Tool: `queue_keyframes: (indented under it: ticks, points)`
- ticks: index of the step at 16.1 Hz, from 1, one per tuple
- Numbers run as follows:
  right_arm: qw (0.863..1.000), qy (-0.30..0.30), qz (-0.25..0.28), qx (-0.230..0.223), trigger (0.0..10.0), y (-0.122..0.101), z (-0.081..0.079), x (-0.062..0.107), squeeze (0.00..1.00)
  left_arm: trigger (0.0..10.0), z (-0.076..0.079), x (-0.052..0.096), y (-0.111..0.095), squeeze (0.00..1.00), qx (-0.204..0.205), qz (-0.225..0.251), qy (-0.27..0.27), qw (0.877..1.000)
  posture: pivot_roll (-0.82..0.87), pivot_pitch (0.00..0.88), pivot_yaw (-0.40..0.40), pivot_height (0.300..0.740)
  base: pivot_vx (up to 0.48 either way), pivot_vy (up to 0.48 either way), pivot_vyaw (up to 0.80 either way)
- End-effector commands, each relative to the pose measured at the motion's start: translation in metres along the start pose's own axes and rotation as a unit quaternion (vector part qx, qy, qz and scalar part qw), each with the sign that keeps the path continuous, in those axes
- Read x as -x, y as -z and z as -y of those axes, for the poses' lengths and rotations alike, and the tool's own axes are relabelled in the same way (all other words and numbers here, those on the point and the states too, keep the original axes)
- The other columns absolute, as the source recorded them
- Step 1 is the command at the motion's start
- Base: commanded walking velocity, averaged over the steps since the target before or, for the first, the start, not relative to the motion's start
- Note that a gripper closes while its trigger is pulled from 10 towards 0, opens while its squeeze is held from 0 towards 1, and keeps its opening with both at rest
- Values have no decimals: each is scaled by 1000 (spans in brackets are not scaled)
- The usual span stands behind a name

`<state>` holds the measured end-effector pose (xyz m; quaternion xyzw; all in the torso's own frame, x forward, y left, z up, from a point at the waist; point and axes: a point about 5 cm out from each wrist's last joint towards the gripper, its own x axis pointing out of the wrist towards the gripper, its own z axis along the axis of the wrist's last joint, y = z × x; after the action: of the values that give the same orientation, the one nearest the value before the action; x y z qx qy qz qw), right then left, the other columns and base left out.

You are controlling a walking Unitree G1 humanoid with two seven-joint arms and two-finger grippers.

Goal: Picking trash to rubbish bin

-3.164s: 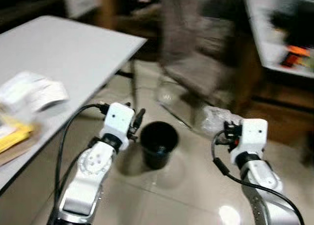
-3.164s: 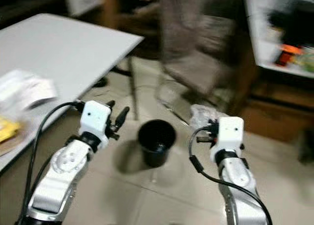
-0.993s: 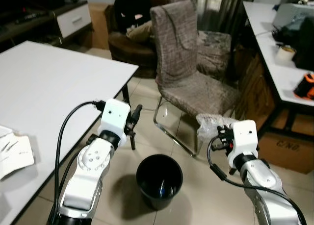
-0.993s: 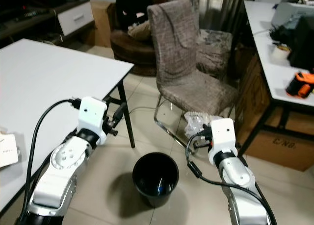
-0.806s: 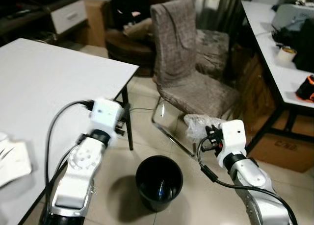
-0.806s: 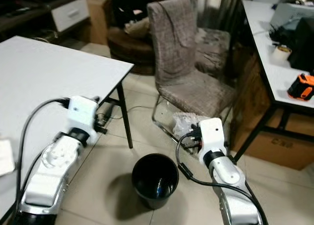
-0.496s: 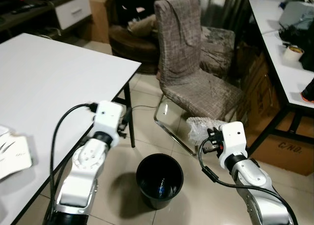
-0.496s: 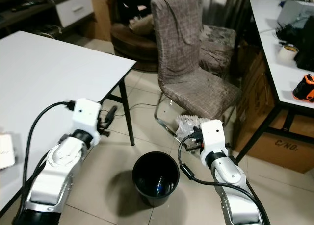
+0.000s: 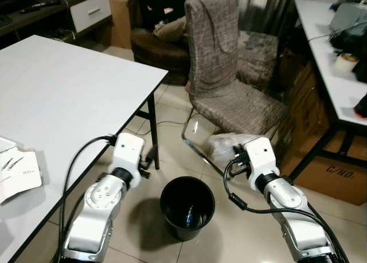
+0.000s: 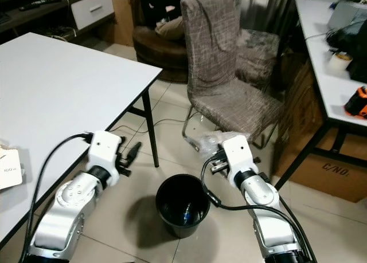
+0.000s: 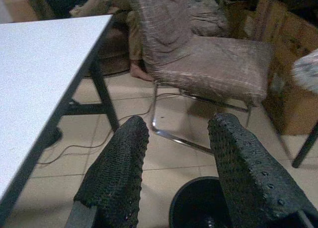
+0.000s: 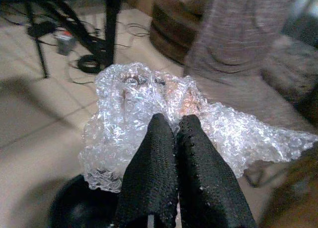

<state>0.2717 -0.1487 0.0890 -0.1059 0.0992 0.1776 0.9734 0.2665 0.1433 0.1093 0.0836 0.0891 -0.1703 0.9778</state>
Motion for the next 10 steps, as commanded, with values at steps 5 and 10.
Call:
queue_keyframes:
  ticks: [5,10]
  points:
    - [1000,8,18,-15,10000,4,-3,5,0,10000,-11,-4,-4,0,-14,2,-25,1000,-32,33,-63,740,0,0,0]
    - [1000,12,16,-23,10000,16,-12,17,0,10000,-6,-4,4,0,-43,-9,-13,999,-42,34,-13,740,0,0,0]
